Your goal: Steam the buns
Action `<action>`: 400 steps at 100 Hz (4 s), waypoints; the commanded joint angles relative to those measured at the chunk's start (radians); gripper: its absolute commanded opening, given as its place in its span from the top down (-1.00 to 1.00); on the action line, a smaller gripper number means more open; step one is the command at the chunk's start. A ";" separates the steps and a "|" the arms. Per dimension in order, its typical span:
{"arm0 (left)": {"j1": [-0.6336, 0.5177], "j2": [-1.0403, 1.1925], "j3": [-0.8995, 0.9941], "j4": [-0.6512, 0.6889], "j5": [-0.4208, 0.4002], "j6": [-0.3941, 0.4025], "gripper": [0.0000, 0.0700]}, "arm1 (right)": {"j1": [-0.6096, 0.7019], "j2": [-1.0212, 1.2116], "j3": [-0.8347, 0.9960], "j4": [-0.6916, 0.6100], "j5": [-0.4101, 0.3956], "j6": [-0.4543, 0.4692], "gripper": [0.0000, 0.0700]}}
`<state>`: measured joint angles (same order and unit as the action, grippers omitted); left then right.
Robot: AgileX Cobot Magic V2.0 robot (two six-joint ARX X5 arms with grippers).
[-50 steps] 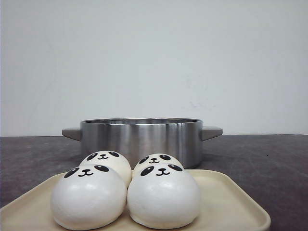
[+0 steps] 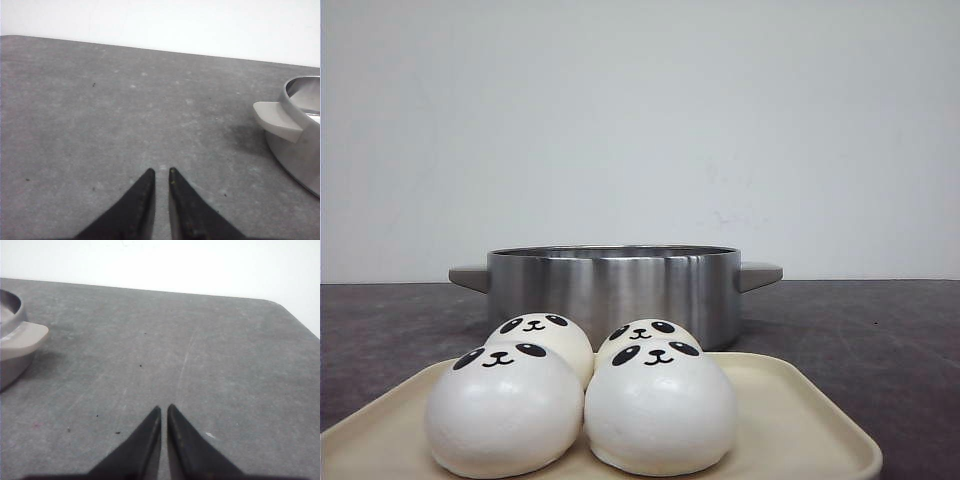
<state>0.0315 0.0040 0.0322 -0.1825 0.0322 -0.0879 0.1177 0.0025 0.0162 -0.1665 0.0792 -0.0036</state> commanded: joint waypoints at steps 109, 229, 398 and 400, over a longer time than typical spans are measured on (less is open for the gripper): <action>0.001 0.009 0.140 0.057 0.104 -0.403 0.99 | 0.002 0.034 0.223 0.132 -0.207 0.458 0.98; -0.080 0.542 0.818 -0.256 0.257 -0.211 -0.79 | 0.344 0.881 0.979 -0.321 -0.375 0.344 -0.78; -0.367 0.543 0.818 -0.266 0.253 -0.212 -0.79 | 0.711 1.407 1.380 -0.511 -0.172 0.510 0.98; -0.367 0.543 0.818 -0.266 0.253 -0.211 -0.79 | 0.706 1.408 1.395 -0.511 -0.160 0.495 0.98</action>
<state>-0.3305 0.5438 0.8349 -0.4671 0.2871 -0.3061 0.8291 1.3739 1.3586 -0.6697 -0.1329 0.5549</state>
